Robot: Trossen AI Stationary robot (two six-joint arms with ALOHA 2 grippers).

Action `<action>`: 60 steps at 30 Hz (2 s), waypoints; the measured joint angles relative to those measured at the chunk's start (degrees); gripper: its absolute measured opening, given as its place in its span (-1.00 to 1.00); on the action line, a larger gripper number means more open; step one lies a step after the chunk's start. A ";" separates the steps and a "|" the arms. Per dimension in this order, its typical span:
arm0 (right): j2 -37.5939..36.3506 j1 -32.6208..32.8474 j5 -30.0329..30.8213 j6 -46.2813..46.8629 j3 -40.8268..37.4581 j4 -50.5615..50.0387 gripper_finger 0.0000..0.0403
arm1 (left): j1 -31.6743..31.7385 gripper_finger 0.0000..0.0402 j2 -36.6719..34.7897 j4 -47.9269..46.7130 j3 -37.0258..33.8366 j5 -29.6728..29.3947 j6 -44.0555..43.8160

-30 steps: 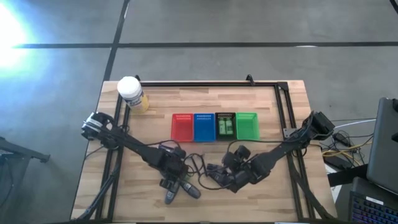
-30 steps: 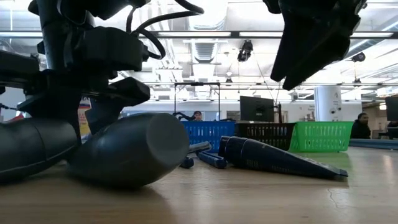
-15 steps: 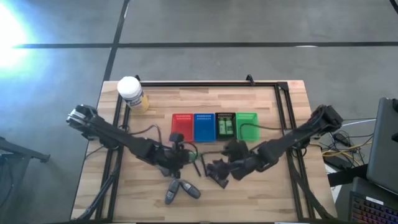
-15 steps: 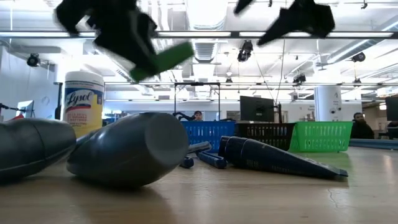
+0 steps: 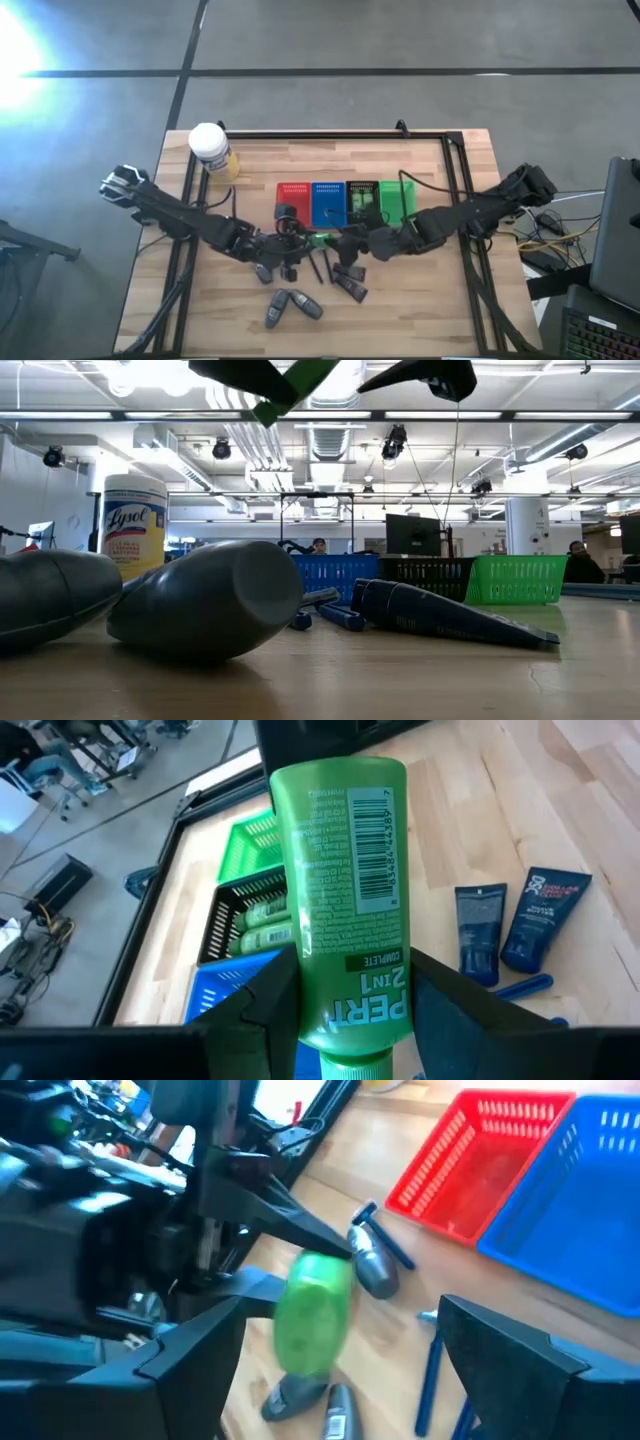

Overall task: Pick & Place Travel size toiletries
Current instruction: Put the shampoo into the black basket

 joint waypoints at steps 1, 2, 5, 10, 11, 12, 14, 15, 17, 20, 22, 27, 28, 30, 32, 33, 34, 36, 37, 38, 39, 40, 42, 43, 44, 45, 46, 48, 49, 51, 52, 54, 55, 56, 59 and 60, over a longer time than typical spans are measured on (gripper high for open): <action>0.00 -0.07 -0.36 0.81 -0.02 -0.45 0.63 | 0.09 -0.24 0.22 -0.21 -0.02 -0.02 -0.04; 0.00 -0.19 -1.18 1.55 -0.02 -0.49 0.64 | 0.14 -0.24 0.31 -0.03 0.00 0.00 -0.05; 0.46 -0.47 -2.67 2.99 -0.07 0.00 0.61 | 0.39 -0.24 0.94 0.47 0.27 -0.02 -0.07; 2.27 -0.95 -3.48 4.50 0.05 0.38 0.54 | 0.62 -0.24 2.26 0.60 0.76 0.18 1.11; 2.64 -1.04 -3.51 4.53 0.16 0.47 0.52 | 0.62 -0.24 2.45 0.62 0.89 0.44 1.56; 2.89 -1.21 -3.81 4.66 0.43 0.58 0.50 | 0.62 -0.25 2.58 0.62 1.15 0.42 1.70; 2.93 -1.40 -4.46 4.70 0.61 0.65 0.46 | 0.62 -0.25 2.70 0.91 1.37 0.47 1.80; 2.91 -1.48 -4.45 4.70 0.65 0.67 0.44 | 0.64 -0.25 2.71 0.86 1.38 0.48 1.85; 2.91 -1.66 -4.58 4.74 0.66 0.71 0.39 | 0.67 -0.25 2.71 0.93 1.42 0.48 1.86; 2.91 -1.97 -6.02 4.92 0.63 0.62 0.30 | 0.67 -0.25 2.70 0.91 1.44 0.48 1.97; 3.23 -2.32 -7.67 4.94 0.80 0.73 0.24 | 0.67 -0.25 2.70 0.93 1.44 0.48 1.97; 4.77 -3.57 -11.07 4.90 1.34 0.65 0.11 | 0.67 -0.25 2.70 0.92 1.42 0.48 2.16; 4.79 -3.75 -11.38 4.82 1.40 0.70 0.09 | 0.65 -0.25 2.70 0.93 1.44 0.47 2.16; 4.79 -4.01 -11.38 4.70 1.46 0.72 0.04 | 0.67 -0.25 2.70 0.93 1.42 0.48 2.19; 4.79 -4.10 -10.95 4.53 1.46 0.75 -0.02 | 0.67 -0.24 2.70 0.87 1.43 0.46 2.19; 4.75 -4.07 -10.72 4.48 1.45 0.77 -0.05 | 0.67 -0.24 2.70 0.86 1.44 0.46 2.19; 4.71 -4.07 -10.70 4.50 1.46 0.79 -0.08 | 0.61 -0.23 2.70 0.92 1.42 0.48 2.21; 4.68 -4.15 -10.85 4.57 1.45 0.95 -0.14 | 0.61 -0.23 2.70 0.95 1.43 0.40 2.19; 4.68 -4.16 -10.92 4.57 1.46 0.85 -0.17 | 0.62 -0.23 2.70 0.95 1.42 0.42 2.21; 4.68 -4.18 -10.96 4.52 1.46 0.76 -0.21 | 0.62 -0.22 2.70 0.93 1.42 0.44 2.21; 4.68 -4.18 -10.95 4.50 1.46 0.74 -0.25 | 0.62 -0.22 2.72 0.93 1.42 0.46 2.18; 4.68 -4.18 -10.91 4.50 1.46 0.64 -0.29 | 0.62 -0.22 2.72 0.93 1.42 0.46 2.04; 4.68 -4.18 -10.47 4.46 1.46 0.30 -0.37 | 0.62 -0.21 2.72 0.93 1.44 0.46 1.19; 4.66 -4.18 -10.25 4.45 1.49 -0.08 -0.41 | 0.62 -0.20 2.72 0.93 1.43 0.44 0.82; 4.65 -4.18 -10.03 4.21 1.53 -0.48 -0.44 | 0.62 -0.18 2.76 0.94 1.42 0.44 0.41; 4.63 -4.18 -9.81 3.98 1.58 -0.90 -0.47 | 0.62 -0.14 2.77 0.97 1.42 0.44 -0.09; 4.63 -4.16 -9.65 3.68 1.62 -1.33 -0.49 | 0.66 -0.10 2.77 1.04 1.42 0.44 -0.94; 4.50 -4.15 -8.69 3.19 1.47 -4.48 -0.50 | 0.66 0.00 2.75 0.06 1.42 0.44 -3.16; 4.51 -4.15 -8.31 3.22 1.10 -6.57 -0.50 | 0.55 0.06 2.63 -0.68 1.42 0.42 -4.17; 4.66 -4.27 -8.37 3.61 1.28 -7.35 -0.50 | 0.41 0.18 2.55 -2.56 1.49 0.36 -6.23; 4.46 -4.28 -8.19 4.20 1.29 -9.24 -0.50 | 0.42 0.23 2.55 -4.21 1.47 0.14 -7.22; 3.59 -4.10 -6.70 5.25 1.40 -12.69 -0.50 | 0.48 0.33 2.41 -6.87 1.46 -0.85 -8.80; 3.23 -3.80 -5.67 6.17 1.51 -14.77 -0.50 | 0.51 0.38 2.20 -8.83 1.46 -1.30 -9.64; 3.11 -3.60 -4.21 7.08 1.50 -17.77 -0.50 | 0.51 0.41 1.91 -10.49 1.45 -1.72 -10.51; 2.82 -3.22 1.40 10.39 1.40 -26.70 -0.50 | 0.45 0.48 1.16 -15.31 1.45 -2.12 -13.61; 2.73 -3.15 3.56 12.09 1.40 -30.54 -0.50 | 0.43 0.48 1.04 -16.58 1.44 -2.10 -14.74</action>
